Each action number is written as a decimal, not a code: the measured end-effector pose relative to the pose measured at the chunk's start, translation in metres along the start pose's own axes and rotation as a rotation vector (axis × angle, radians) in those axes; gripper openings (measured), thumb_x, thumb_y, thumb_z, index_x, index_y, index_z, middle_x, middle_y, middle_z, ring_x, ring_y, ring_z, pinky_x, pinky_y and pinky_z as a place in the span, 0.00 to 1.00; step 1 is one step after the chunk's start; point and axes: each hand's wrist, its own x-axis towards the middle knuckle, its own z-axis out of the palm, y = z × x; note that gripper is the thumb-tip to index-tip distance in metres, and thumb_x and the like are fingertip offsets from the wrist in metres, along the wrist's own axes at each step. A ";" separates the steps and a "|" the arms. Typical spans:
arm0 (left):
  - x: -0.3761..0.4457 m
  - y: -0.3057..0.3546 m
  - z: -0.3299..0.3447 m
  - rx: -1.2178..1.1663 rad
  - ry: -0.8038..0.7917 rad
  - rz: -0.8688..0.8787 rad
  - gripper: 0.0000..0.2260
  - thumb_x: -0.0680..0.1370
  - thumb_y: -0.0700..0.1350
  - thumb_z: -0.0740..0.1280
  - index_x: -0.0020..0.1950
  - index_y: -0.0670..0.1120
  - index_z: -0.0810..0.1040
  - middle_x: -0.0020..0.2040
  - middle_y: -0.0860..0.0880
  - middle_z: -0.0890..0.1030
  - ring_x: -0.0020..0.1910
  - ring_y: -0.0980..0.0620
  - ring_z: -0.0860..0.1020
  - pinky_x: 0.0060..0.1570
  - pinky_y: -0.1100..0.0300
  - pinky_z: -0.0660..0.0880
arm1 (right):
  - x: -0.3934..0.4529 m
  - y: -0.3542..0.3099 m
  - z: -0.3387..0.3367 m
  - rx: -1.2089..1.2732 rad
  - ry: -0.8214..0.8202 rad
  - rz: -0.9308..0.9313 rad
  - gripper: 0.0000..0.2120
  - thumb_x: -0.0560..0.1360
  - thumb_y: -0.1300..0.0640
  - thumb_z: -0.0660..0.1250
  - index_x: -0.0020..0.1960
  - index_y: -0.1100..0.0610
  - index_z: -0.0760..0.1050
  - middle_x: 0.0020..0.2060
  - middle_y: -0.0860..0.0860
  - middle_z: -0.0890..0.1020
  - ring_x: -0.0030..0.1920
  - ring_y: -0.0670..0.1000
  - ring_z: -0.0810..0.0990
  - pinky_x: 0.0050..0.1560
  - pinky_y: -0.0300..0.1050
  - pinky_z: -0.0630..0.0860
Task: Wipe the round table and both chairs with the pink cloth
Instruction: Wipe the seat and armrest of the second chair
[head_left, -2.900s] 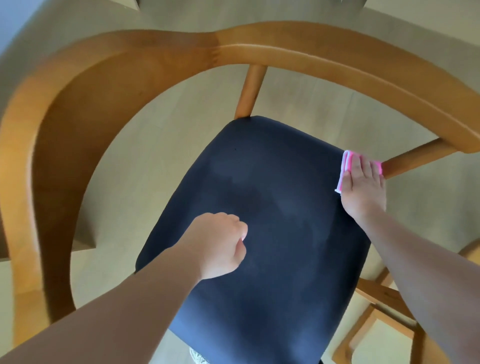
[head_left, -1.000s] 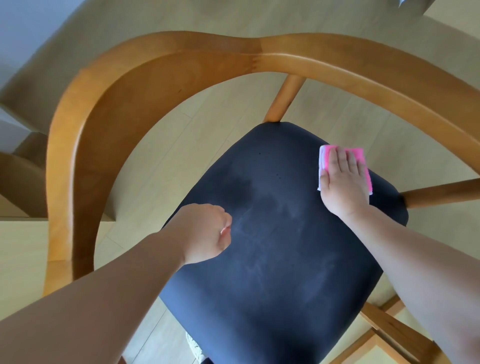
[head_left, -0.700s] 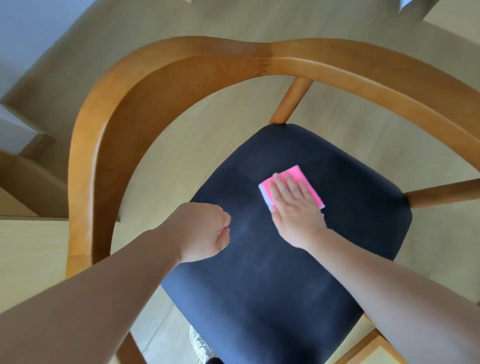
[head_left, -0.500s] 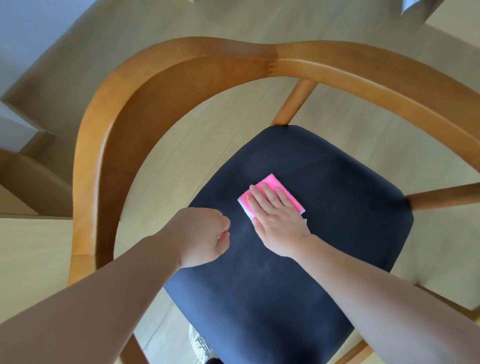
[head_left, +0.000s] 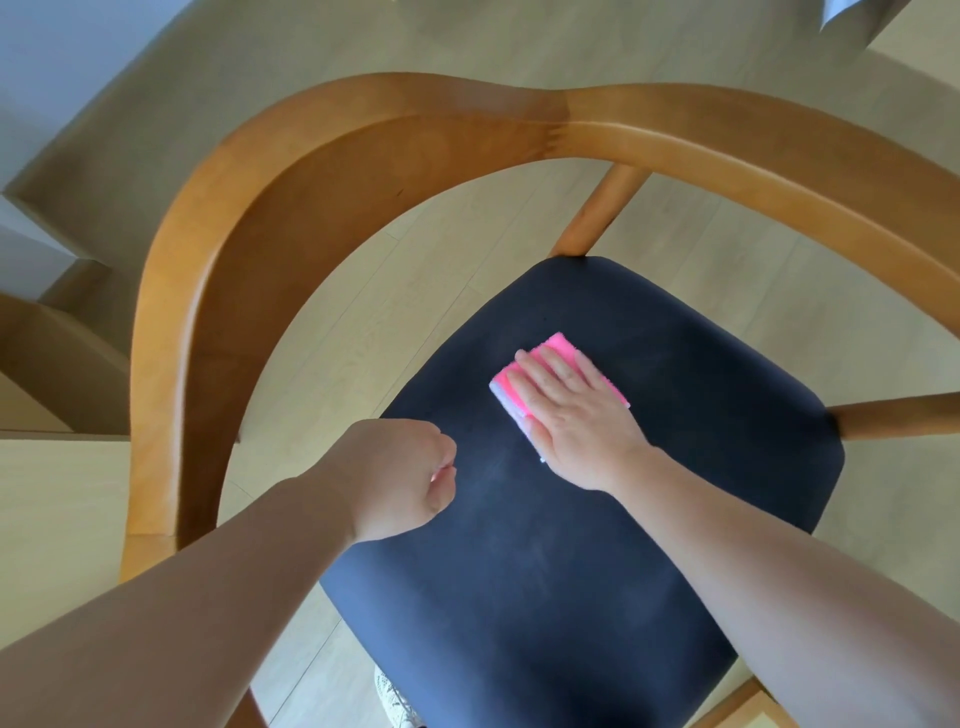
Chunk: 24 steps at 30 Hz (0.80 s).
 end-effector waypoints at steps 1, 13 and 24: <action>0.001 -0.001 0.000 -0.003 0.003 -0.005 0.13 0.79 0.52 0.54 0.35 0.53 0.61 0.33 0.53 0.67 0.33 0.53 0.69 0.35 0.63 0.64 | 0.006 0.010 -0.003 0.002 -0.002 0.042 0.28 0.80 0.46 0.40 0.78 0.56 0.51 0.77 0.53 0.55 0.77 0.56 0.50 0.76 0.54 0.44; 0.004 -0.014 0.004 -0.046 0.048 -0.051 0.11 0.79 0.51 0.55 0.37 0.54 0.64 0.34 0.54 0.69 0.34 0.53 0.70 0.31 0.63 0.60 | 0.045 0.116 -0.006 0.313 0.130 0.564 0.23 0.81 0.48 0.48 0.75 0.53 0.57 0.69 0.53 0.68 0.66 0.59 0.67 0.61 0.57 0.66; -0.007 -0.013 0.002 -0.068 0.024 -0.031 0.14 0.79 0.51 0.55 0.33 0.53 0.62 0.33 0.53 0.69 0.31 0.54 0.69 0.31 0.65 0.63 | 0.053 0.042 -0.018 0.059 -0.025 0.294 0.29 0.80 0.46 0.35 0.78 0.57 0.40 0.78 0.56 0.46 0.77 0.58 0.43 0.76 0.56 0.42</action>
